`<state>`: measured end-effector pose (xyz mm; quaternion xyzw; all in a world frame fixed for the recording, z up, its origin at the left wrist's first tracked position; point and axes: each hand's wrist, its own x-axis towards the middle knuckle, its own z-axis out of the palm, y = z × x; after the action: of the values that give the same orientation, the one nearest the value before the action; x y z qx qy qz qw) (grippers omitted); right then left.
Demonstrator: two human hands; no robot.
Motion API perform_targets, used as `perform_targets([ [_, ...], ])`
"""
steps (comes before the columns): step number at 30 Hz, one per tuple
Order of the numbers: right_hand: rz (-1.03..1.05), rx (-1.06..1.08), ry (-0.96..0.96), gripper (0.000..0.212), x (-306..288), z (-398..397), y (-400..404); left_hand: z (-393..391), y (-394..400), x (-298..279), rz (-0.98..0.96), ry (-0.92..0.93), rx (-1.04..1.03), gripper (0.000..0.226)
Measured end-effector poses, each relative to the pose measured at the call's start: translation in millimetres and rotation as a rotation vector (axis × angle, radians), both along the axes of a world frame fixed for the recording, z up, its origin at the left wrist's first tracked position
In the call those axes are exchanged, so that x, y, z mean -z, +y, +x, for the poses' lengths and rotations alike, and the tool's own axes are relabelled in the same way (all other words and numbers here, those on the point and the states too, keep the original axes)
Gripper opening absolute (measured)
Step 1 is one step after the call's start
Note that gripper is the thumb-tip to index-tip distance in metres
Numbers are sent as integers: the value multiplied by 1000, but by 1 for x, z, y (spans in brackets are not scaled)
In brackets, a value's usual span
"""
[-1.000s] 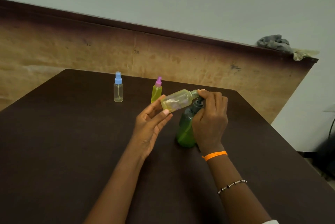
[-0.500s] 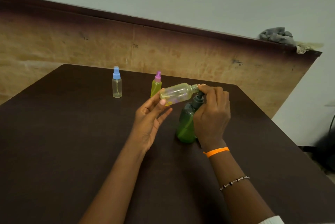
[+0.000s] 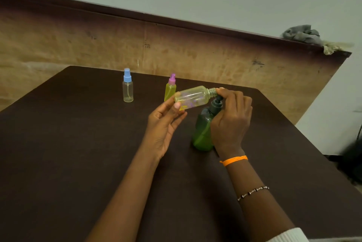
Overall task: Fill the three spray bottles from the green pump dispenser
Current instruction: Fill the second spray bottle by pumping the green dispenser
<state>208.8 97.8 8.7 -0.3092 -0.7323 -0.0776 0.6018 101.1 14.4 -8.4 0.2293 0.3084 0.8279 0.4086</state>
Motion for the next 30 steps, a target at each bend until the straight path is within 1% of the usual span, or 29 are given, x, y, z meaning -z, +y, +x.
perform_targets([
  [3, -11, 8, -6, 34, 1, 0, -2, 0, -2, 0, -11, -3, -6, 42],
  [9, 3, 33, -113, 31, -17, 8, 1, 3, -4, -2, -23, -2, -6, 39],
  [13, -9, 26, -47, 32, -7, 3, -1, 2, -2, -1, -23, 8, -14, 39],
  [16, -9, 39, -45, 32, -1, 0, -2, 1, -2, 1, -30, 6, -26, 39],
  [23, 17, 33, -171, 31, -26, 13, 0, 3, -4, -1, -41, 20, -15, 36],
  [25, 8, 8, -142, 30, -28, 12, 3, 2, -3, -1, -36, 30, -18, 38],
  [27, 2, -2, -75, 29, -20, 7, 4, 0, -2, 0, -30, 33, -18, 40],
  [30, 28, 37, -20, 26, -6, 2, 4, -1, -1, 2, -31, 30, -25, 43],
])
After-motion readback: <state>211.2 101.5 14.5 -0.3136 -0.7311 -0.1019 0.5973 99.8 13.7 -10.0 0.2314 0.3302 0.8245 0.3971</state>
